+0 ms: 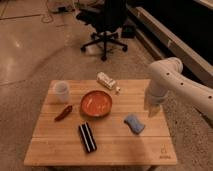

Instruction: Place the white sponge in the ceramic bowl

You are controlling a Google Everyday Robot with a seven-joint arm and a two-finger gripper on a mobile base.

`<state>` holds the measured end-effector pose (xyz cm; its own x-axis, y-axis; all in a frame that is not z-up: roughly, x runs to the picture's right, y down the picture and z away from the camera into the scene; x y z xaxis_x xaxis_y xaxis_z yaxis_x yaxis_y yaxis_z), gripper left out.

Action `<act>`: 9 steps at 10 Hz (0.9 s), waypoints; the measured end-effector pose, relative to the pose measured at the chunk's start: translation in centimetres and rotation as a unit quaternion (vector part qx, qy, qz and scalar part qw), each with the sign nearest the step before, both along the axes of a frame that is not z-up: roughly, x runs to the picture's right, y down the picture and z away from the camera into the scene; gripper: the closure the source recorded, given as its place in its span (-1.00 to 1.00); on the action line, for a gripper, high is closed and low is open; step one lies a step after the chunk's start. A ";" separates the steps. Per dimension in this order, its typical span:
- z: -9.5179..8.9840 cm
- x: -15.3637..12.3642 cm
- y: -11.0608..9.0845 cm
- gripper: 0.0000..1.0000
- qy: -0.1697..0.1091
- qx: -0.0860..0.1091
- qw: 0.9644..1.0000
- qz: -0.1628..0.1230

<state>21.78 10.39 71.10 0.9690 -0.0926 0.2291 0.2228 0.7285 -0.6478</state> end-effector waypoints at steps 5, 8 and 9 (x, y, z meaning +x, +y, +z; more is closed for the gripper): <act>1.6 -1.8 0.6 0.11 -0.027 -0.059 0.996 -0.054; 1.4 -1.1 0.3 0.11 -0.040 -0.045 0.997 -0.038; 1.6 -0.9 0.4 0.11 -0.038 -0.057 0.997 -0.045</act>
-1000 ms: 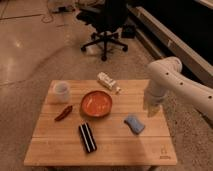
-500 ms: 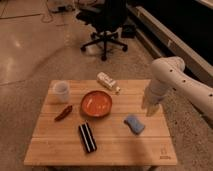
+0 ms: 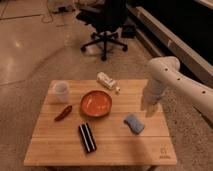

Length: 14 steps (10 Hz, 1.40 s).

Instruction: Place the white sponge in the ceramic bowl

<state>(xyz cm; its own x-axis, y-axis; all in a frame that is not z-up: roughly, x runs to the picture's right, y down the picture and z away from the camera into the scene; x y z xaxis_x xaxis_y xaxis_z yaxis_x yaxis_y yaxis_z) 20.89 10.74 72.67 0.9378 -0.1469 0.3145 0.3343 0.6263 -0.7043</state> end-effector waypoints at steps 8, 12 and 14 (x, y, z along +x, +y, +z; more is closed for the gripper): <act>2.4 -2.0 0.7 0.11 -0.023 -0.023 0.999 -0.014; 1.5 -2.6 1.0 0.11 -0.037 -0.015 0.999 -0.036; 2.7 -3.6 0.6 0.11 -0.053 -0.022 0.998 -0.012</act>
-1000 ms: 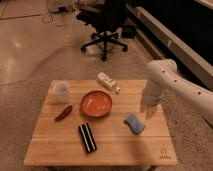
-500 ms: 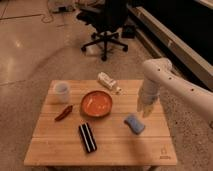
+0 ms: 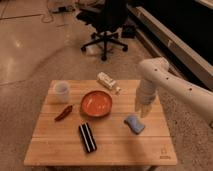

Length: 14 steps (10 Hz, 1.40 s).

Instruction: Place the white sponge in the ceramic bowl

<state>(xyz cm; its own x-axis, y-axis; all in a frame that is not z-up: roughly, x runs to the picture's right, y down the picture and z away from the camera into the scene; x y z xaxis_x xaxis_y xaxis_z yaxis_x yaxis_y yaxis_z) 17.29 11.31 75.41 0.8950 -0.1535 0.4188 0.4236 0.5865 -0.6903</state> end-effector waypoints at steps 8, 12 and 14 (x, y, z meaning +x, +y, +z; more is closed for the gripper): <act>0.5 3.0 1.2 0.11 -0.044 0.015 0.998 -0.037; 1.2 -0.9 1.1 0.11 -0.044 0.015 0.998 -0.044; 1.8 -1.1 0.4 0.11 -0.060 0.021 0.997 -0.049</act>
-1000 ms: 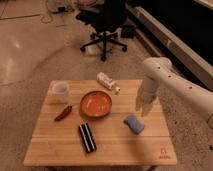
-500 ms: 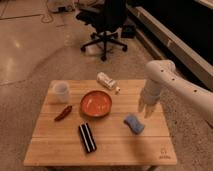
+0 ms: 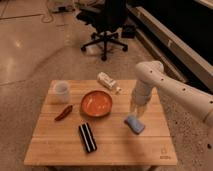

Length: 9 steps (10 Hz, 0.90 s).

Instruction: Place the white sponge in the ceramic bowl

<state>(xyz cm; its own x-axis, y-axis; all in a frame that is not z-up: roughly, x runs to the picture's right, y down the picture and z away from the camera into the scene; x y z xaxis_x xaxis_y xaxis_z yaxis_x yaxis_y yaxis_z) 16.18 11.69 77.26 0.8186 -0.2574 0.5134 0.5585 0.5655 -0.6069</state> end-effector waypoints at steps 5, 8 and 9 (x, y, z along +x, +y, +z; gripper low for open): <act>0.3 -0.9 0.8 0.11 -0.013 -0.009 1.000 0.004; 1.8 -1.1 1.2 0.11 -0.013 -0.010 1.000 -0.016; 2.1 -0.2 1.5 0.11 -0.019 -0.002 1.000 -0.003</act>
